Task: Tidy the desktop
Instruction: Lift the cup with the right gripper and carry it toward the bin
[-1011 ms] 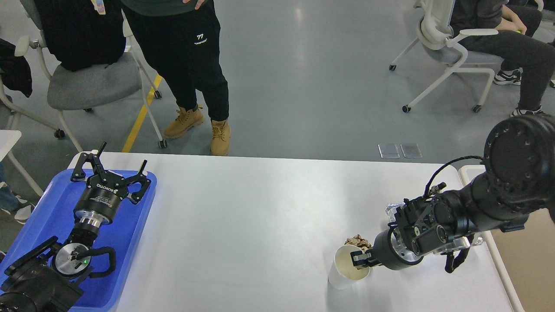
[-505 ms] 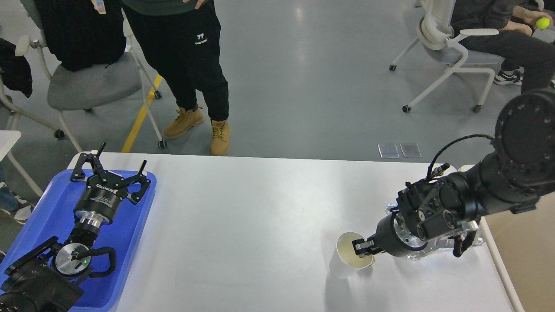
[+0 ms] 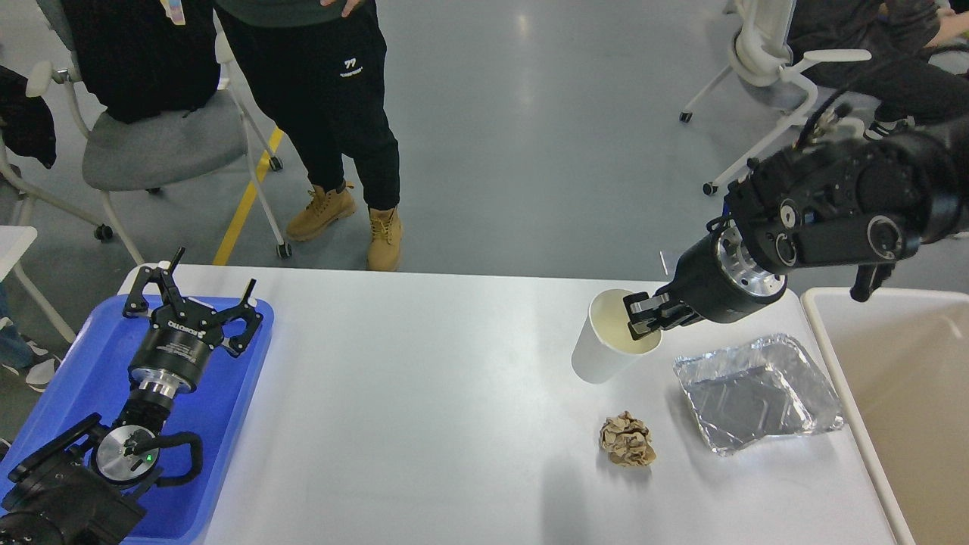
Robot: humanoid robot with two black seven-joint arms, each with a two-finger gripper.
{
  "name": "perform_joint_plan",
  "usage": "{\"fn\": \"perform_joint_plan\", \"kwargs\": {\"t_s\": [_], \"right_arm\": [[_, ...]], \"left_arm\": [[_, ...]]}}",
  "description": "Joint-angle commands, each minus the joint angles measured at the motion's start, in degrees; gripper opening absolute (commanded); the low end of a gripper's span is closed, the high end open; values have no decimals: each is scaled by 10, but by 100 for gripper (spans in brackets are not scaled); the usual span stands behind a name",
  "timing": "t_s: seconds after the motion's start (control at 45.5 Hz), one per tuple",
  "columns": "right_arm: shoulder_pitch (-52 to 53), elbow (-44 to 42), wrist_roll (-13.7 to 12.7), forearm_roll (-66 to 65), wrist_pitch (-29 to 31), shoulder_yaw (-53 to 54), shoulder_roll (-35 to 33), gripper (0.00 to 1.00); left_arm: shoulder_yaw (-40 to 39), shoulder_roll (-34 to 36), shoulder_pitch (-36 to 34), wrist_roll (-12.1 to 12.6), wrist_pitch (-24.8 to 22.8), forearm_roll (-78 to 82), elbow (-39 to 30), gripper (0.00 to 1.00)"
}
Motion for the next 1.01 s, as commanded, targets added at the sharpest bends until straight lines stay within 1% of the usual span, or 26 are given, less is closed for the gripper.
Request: {"fn": "perform_joint_plan", "kwargs": {"t_s": [0.0,0.308,0.549,0.637,0.725,0.857,0.901,0.989], "right_arm": [[106,-6,4,-3,86,0,-50,0],[165,-29,3,-5,144,-4,-81,0],[169,-39,2,-5,144,-7,-84,0],[151,-78,2,6,140,-22,-85,0],[110,-136,2,30,132,-45,-96,0],[46,-234,1,102,133,-85,-128,0],[22,-278,0,115,136,-100,-142,0],[-17,-338,-3,134,136,-113,-175,0]], "left_arm": [[0,0,0,0,0,0,0,99],[0,0,0,0,0,0,0,99],[0,0,0,0,0,0,0,99],[0,0,0,0,0,0,0,99],[0,0,0,-1,0,0,0,99],[0,0,0,0,0,0,0,99],[0,0,0,0,0,0,0,99],[0,0,0,0,0,0,0,99]]}}
